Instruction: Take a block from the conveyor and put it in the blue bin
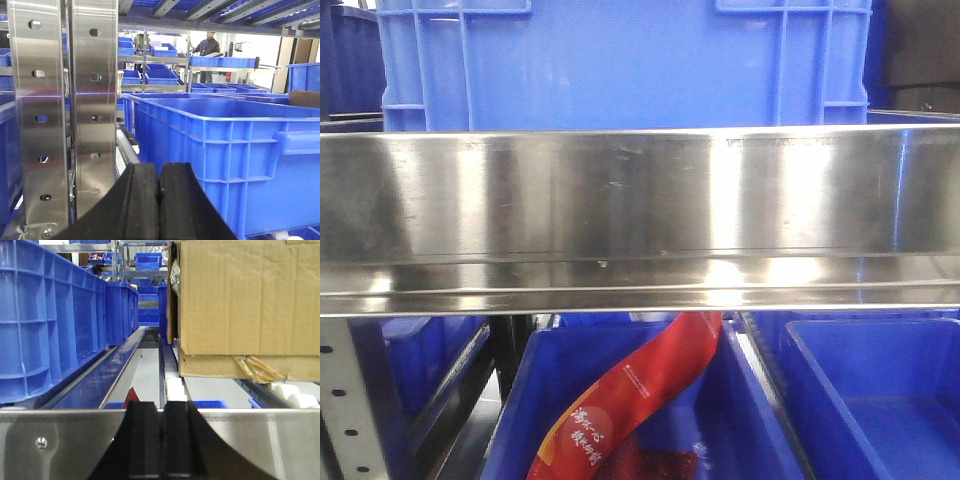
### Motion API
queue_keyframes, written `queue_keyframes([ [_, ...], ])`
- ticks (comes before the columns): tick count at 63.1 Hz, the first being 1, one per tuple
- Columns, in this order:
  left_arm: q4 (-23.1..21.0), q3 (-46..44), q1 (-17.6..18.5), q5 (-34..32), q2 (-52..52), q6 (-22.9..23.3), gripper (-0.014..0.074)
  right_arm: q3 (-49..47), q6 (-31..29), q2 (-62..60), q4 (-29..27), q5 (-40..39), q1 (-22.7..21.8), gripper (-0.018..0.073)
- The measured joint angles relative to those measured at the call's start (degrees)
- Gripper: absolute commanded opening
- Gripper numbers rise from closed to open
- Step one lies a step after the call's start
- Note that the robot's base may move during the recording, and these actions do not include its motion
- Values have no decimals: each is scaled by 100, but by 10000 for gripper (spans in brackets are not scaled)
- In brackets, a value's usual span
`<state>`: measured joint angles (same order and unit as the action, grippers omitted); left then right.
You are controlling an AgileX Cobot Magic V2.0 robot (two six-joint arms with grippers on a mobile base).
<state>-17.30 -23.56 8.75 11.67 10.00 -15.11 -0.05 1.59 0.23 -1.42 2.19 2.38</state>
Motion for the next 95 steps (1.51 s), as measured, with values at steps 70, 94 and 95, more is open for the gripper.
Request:
queue_keyframes([
  [70, 0, 0, 0, 0, 0, 0, -111, 5, 0, 0, 196, -263, 0, -167],
  [94, 0, 11, 0, 0, 0, 0, -111, 5, 0, 0, 196, -272, 0, -167],
  [95, 0, 23, 0, 0, 0, 0, -111, 5, 0, 0, 196, -272, 0, -167],
])
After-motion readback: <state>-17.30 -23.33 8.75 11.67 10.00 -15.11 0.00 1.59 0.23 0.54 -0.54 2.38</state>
